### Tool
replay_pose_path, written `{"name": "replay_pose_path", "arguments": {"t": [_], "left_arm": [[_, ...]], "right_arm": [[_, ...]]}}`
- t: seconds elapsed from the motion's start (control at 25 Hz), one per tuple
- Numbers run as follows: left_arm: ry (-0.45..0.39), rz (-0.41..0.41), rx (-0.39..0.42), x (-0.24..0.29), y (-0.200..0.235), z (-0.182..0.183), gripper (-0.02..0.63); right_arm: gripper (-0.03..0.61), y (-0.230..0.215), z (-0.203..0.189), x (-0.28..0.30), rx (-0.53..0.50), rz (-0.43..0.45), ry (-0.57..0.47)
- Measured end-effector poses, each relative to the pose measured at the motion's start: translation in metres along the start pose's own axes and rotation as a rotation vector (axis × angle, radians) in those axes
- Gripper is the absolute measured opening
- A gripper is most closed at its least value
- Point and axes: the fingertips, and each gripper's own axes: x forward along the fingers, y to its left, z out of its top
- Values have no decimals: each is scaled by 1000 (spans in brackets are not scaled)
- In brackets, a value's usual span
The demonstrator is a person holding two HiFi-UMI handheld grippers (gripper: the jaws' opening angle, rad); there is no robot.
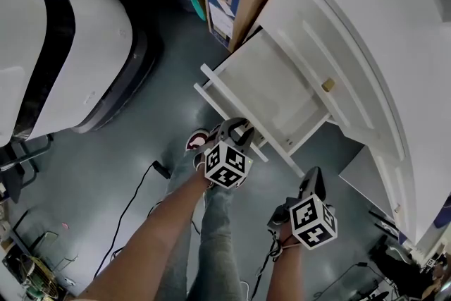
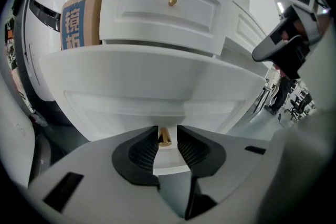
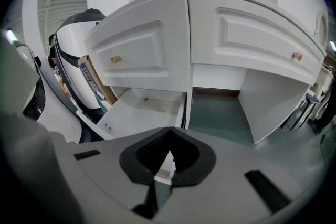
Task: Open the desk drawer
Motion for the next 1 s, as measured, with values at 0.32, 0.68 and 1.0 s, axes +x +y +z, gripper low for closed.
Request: {"name": "replay_pose_path", "arguments": {"t": [0.32,0.68,1.0], "left_arm": [[2,-9,14,-24,-9,10,127],[-22,-14,34,-66,-8,58,129],[-83,-12,25,-101,-21,124,130]], "right_arm": [[8,2,4,-11,8,9,1],[8,15,27,-28,22,44,-9],[8,30,59,-64,-5,82,-41]]}}
